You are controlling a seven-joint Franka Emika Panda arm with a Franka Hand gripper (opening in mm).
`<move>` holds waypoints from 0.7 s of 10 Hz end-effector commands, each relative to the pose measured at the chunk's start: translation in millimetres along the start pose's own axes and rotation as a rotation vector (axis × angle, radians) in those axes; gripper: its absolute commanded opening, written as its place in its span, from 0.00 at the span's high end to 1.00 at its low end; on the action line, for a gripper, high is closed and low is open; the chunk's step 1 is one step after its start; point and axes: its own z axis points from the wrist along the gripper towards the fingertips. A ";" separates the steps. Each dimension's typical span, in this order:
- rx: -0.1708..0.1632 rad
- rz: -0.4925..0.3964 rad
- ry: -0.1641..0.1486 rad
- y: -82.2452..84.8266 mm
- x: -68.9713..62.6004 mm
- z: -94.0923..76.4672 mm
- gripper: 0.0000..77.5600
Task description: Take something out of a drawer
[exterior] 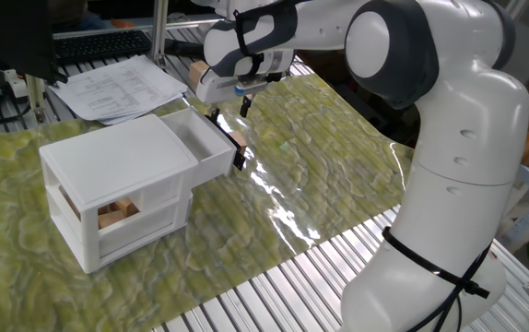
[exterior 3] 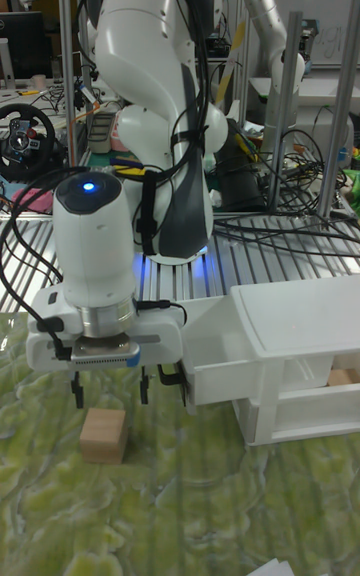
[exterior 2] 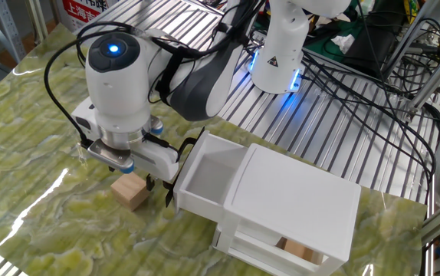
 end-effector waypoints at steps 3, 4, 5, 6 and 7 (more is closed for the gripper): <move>0.001 0.017 0.008 -0.5 4.3 -21.2 0.00; 0.000 0.007 0.020 -0.1 7.7 -31.3 0.00; -0.002 0.000 0.034 1.3 10.5 -39.6 0.00; -0.003 -0.010 0.040 2.8 12.6 -45.3 0.00; -0.004 -0.012 0.051 7.6 16.1 -57.1 0.00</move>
